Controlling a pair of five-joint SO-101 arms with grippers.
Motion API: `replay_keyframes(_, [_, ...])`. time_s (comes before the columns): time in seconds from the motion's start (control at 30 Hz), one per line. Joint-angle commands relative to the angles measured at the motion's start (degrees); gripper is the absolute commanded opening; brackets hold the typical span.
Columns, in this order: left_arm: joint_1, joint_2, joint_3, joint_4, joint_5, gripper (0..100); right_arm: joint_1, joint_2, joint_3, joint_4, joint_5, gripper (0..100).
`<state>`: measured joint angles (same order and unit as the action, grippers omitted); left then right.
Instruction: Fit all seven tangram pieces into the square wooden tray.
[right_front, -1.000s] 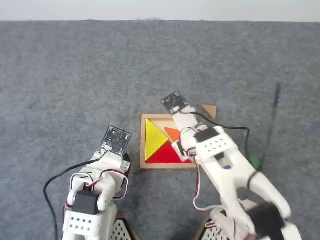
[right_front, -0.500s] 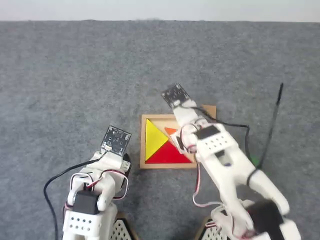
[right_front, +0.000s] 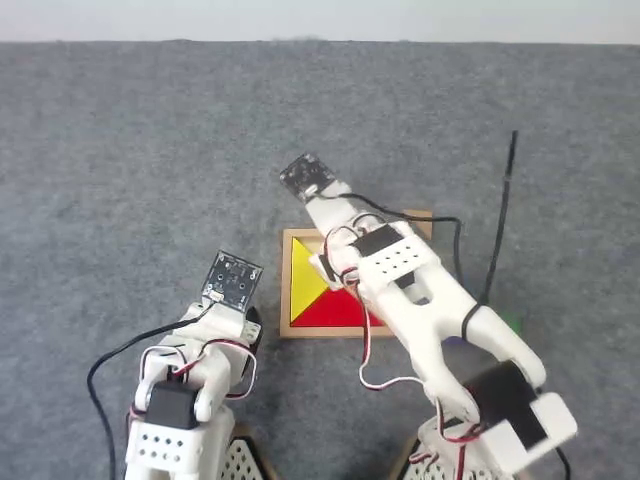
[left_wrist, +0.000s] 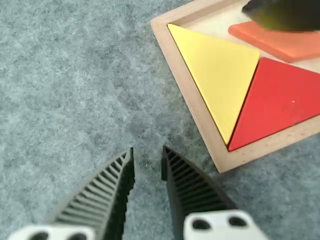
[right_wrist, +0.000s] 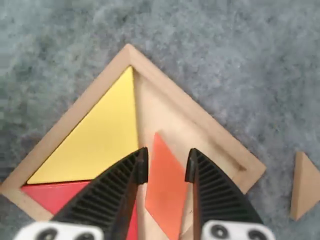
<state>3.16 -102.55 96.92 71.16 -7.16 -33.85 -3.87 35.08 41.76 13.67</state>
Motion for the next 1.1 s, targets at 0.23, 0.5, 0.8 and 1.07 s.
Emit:
replay_keyframes(0.23, [0.09, -0.09, -0.4, 0.26, 0.35, 9, -0.57, 7.52, -5.89, 0.31, 5.8, 14.4])
replay_keyframes(0.5, [0.09, -0.09, -0.4, 0.26, 0.35, 9, 2.07, 10.86, -8.88, 0.66, 5.36, 14.4])
replay_keyframes(0.8, [0.09, -0.09, -0.4, 0.26, 0.35, 9, 4.09, 10.33, -8.7, 0.84, 2.99, 14.4])
replay_keyframes(1.07, [0.09, -0.09, -0.4, 0.26, 0.35, 9, 4.44, 10.07, -6.33, 5.58, 3.34, 14.4])
